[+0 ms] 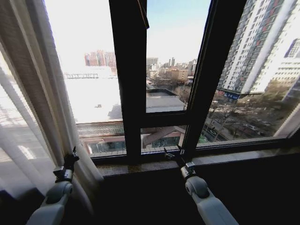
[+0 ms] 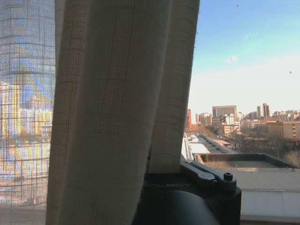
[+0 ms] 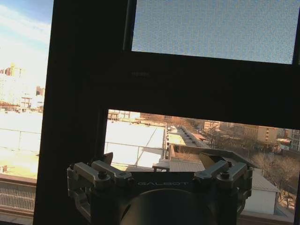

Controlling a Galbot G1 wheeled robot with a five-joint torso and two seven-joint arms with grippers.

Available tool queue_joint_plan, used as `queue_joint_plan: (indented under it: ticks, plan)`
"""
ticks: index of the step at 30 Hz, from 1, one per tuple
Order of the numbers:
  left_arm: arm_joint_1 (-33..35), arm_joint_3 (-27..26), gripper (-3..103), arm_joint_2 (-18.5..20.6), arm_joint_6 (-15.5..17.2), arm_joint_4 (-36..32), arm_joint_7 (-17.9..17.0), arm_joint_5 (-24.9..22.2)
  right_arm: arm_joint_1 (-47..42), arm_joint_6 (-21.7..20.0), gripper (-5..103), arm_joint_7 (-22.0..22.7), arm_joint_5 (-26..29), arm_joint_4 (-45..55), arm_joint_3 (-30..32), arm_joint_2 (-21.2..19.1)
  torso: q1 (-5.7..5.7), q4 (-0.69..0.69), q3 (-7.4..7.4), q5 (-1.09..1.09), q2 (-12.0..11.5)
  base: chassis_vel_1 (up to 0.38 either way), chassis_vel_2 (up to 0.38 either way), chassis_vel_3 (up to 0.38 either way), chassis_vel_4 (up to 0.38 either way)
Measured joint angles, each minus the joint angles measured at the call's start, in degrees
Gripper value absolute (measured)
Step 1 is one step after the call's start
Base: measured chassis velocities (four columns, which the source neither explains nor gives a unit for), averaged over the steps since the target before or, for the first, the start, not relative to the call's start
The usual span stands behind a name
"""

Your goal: Open the curtains by pulling them apart, changing their state from closed to fully open.

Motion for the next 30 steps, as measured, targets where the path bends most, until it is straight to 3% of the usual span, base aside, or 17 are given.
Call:
queue_joint_plan:
  ticks: [21,30]
  plan:
    - [-0.34,0.39,0,-0.39,-0.03,0.54,-0.03,0.49,0.0,0.0,100,0.0,0.0,0.0,-0.01,0.01,-0.01,0.01,0.0,0.0,0.0,0.354,0.356,-0.349,-0.348]
    - [-0.38,0.36,0,-0.12,0.1,0.18,-0.59,0.75,0.0,0.0,100,-0.01,0.0,0.0,0.0,0.02,0.0,-0.01,0.01,-0.02,-0.01,0.117,0.127,-0.1,-0.106]
